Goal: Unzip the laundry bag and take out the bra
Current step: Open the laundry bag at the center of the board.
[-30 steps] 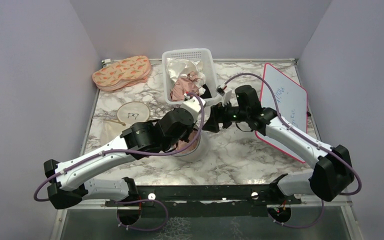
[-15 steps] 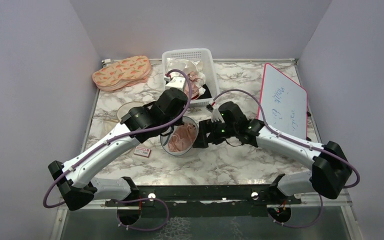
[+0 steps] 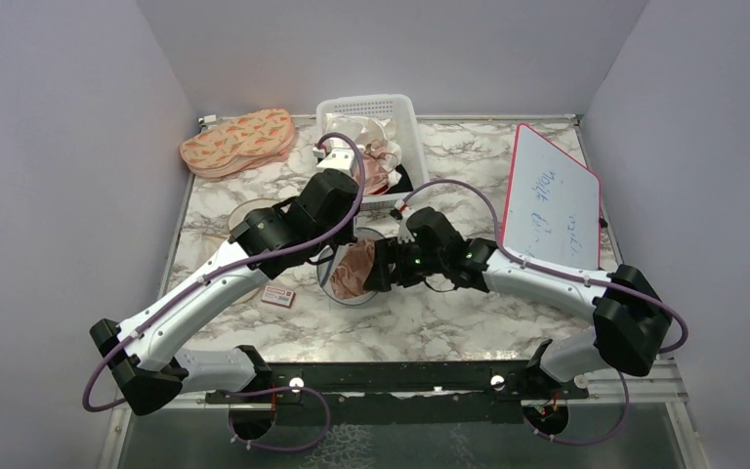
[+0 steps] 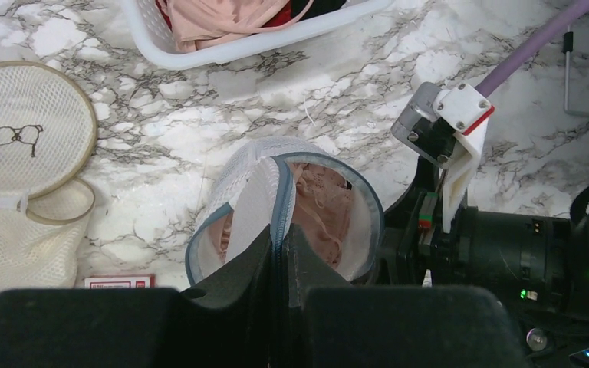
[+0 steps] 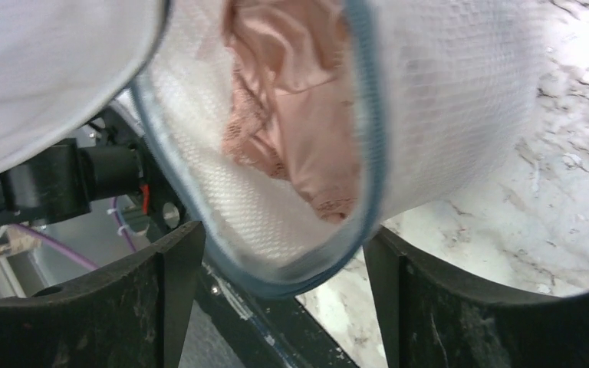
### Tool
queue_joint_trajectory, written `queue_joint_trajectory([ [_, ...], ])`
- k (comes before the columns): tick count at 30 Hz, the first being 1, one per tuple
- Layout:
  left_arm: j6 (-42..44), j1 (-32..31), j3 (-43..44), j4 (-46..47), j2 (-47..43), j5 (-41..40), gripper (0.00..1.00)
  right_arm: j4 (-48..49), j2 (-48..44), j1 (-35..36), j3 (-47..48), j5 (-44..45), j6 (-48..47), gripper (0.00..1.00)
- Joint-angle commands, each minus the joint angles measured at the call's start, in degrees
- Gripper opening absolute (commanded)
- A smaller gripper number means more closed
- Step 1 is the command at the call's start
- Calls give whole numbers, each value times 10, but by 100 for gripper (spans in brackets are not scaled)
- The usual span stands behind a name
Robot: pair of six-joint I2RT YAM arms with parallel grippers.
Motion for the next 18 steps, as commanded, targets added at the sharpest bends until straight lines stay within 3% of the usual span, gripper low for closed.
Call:
queue_joint_trajectory([
  [1,7,7,-9,-4,-32,-12,0,29,28,1,-25,43,22,71],
  [4,18,15,-9,-4,-38,-7,0,16,31,1,-32,63,19,61],
  [7,32,26,-11,-4,-37,-2,0,-8,21,1,-30,90,1,32],
  [10,49,43,-19,-4,-32,2,0,-31,7,-5,-27,115,-18,17],
  [12,66,56,-32,-4,-27,-3,0,-38,-1,-11,-26,117,-32,13],
  [14,84,71,-44,-3,-20,-17,0,-40,-5,-15,-23,108,-48,3],
  [18,125,111,-56,-3,-3,-49,0,-51,-3,-26,-17,89,-74,1],
])
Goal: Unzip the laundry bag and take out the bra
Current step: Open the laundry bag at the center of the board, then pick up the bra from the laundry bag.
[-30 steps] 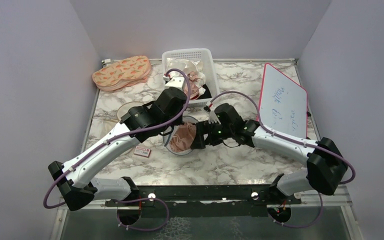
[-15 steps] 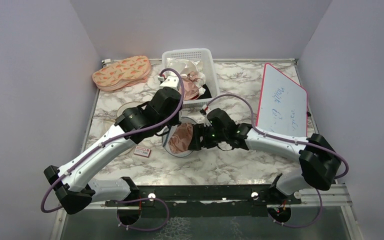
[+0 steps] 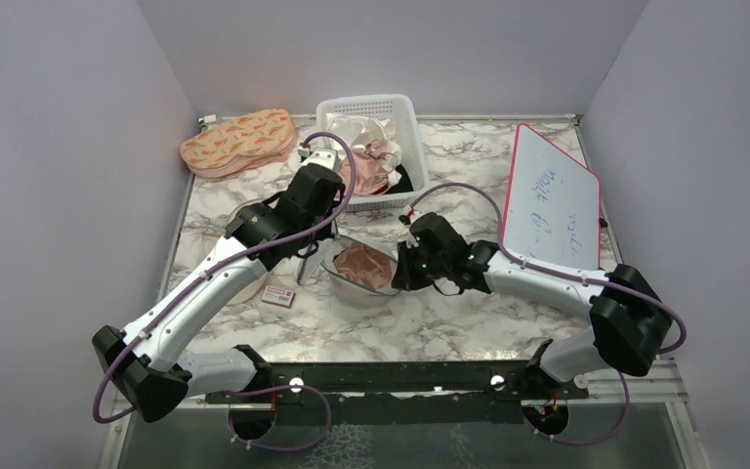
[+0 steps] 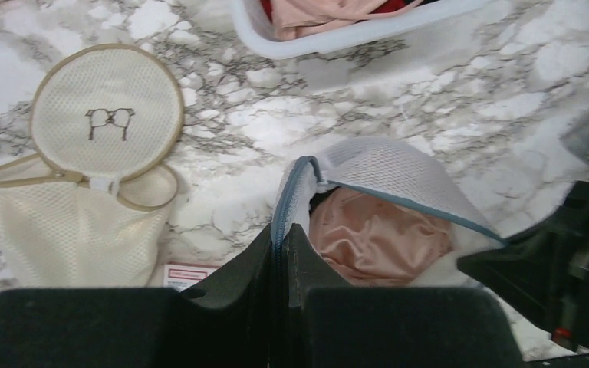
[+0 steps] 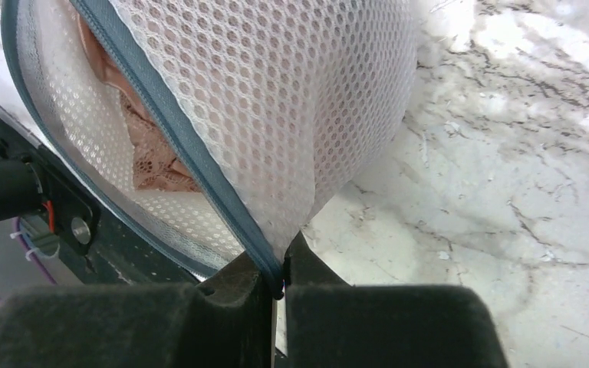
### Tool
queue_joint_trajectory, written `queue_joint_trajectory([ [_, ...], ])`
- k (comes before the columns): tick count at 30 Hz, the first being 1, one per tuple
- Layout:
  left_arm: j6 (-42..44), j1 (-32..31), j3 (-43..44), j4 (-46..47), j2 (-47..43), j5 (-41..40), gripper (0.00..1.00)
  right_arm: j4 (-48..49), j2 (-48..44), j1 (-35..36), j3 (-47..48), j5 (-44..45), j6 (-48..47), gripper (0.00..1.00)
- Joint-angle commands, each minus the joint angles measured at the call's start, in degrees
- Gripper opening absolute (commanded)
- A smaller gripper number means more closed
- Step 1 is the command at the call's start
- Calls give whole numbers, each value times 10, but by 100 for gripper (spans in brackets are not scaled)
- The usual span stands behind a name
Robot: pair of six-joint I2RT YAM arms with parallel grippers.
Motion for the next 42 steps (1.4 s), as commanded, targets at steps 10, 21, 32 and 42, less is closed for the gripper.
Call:
queue_joint_trajectory([
  [10,106,62,-24,26,38,-145,45,-38,-16,-15,34,-17,-76,1],
  [21,-11,63,-78,14,-96,6,94,-61,-41,-18,31,-3,-93,23],
  [32,-4,62,-207,184,-114,301,69,-77,-36,-47,59,21,-144,1],
  [42,249,-6,-196,251,-31,325,47,-57,-53,-50,47,-28,-216,1],
])
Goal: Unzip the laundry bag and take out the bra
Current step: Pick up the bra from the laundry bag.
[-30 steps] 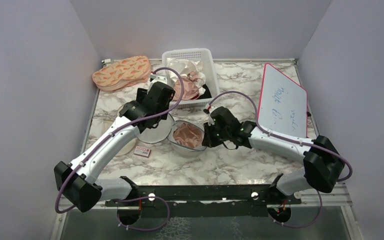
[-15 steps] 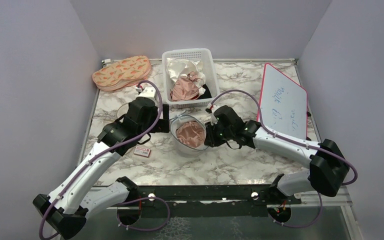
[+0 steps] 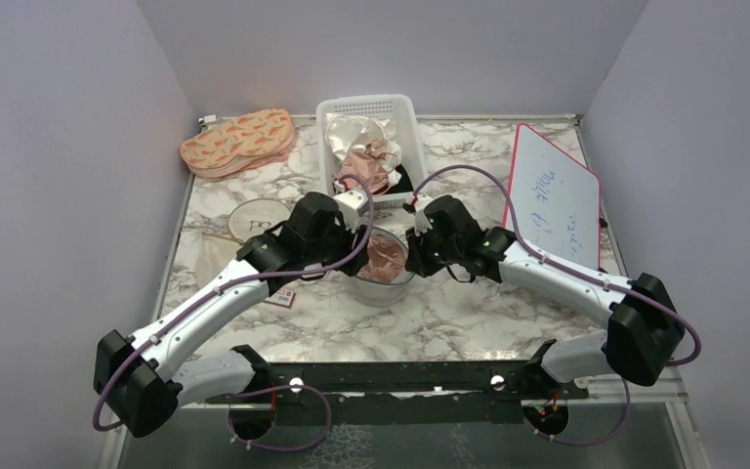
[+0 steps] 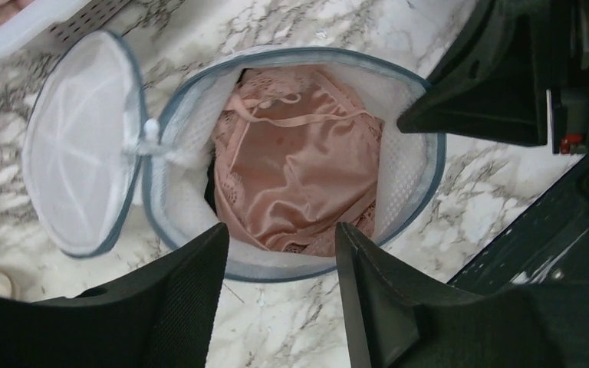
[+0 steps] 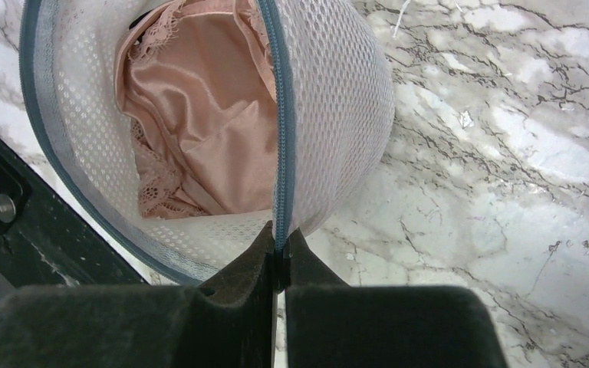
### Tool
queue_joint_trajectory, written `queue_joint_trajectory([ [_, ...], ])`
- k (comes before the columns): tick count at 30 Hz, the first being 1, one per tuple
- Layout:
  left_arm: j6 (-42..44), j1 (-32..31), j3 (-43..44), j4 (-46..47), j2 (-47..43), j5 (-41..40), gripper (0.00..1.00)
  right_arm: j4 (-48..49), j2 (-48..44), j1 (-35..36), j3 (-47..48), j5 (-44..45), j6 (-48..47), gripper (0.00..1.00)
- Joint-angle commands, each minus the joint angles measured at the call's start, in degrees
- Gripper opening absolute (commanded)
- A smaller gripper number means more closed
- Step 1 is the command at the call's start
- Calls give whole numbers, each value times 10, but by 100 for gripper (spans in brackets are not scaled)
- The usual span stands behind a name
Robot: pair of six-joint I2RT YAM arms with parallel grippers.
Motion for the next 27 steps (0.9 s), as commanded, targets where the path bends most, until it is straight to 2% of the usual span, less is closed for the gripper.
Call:
queue_joint_trajectory([
  [1,155,-47,14,51,37,32,47,14,-16,-3,3,-26,-44,1],
  [4,195,-78,15,65,70,-2,43,18,-12,-6,7,-35,-49,1],
  [7,192,-82,30,68,107,-58,40,24,-12,-7,7,-46,-47,1],
  [11,194,-82,33,78,131,-94,40,33,-13,-8,-1,-56,-48,1],
  [14,205,-81,26,92,145,-97,45,35,-9,-10,-4,-61,-53,1],
  [17,194,-68,21,111,160,-80,50,36,-7,-14,-7,-62,-55,1],
  [27,151,-16,-35,183,158,14,51,62,-3,-32,-33,-99,-54,1],
])
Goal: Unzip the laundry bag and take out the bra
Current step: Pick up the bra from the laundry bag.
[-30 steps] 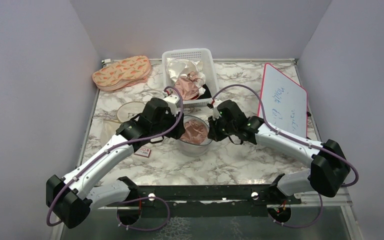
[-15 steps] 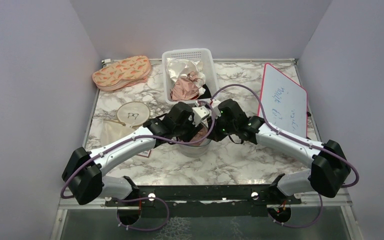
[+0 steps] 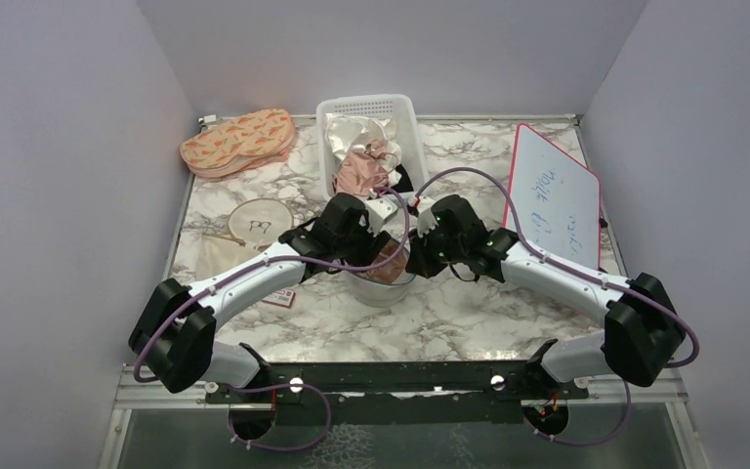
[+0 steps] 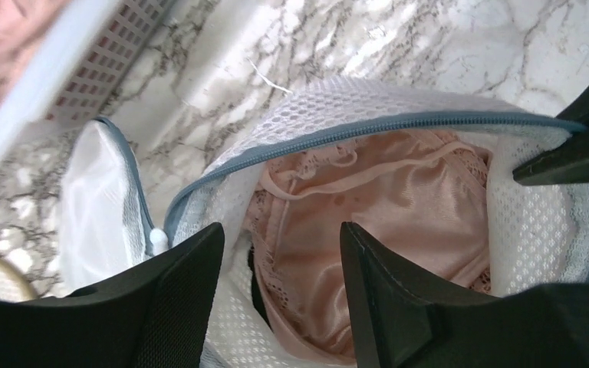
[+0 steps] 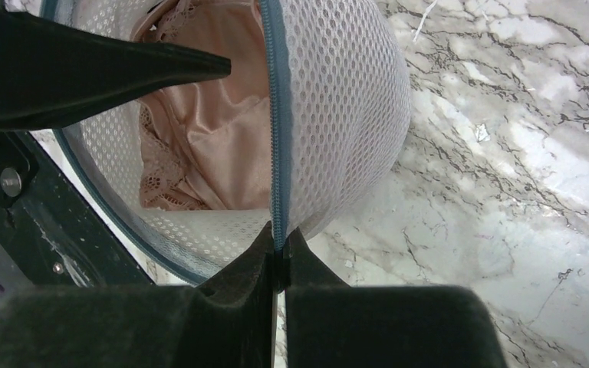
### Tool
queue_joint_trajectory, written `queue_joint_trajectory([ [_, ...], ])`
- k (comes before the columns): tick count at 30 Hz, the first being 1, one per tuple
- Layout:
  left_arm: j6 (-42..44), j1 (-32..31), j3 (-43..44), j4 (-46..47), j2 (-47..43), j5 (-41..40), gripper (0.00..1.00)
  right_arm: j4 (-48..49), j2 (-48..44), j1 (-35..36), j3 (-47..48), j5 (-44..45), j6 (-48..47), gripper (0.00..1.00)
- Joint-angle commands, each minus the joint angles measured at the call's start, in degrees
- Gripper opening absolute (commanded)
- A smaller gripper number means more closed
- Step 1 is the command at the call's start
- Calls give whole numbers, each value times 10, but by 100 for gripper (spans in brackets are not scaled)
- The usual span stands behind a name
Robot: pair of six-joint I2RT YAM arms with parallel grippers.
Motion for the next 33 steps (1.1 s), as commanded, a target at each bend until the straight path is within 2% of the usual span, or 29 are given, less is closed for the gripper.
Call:
queue_joint_trajectory([
  [1,-21,7,-24,41,-5,61,49,30,1,-6,-8,-31,-8,1],
  [8,-18,8,-40,43,7,43,42,36,6,-9,-1,-44,-5,1],
  [17,-14,8,-43,50,2,59,13,37,7,-9,-2,-52,6,1],
  [22,-16,7,-36,32,-47,59,1,31,10,-9,3,-45,16,1],
  [30,-46,7,-49,23,-175,97,0,26,16,-9,9,-26,35,1],
  [33,-66,7,-50,22,-221,83,0,23,15,-9,11,-18,41,1],
])
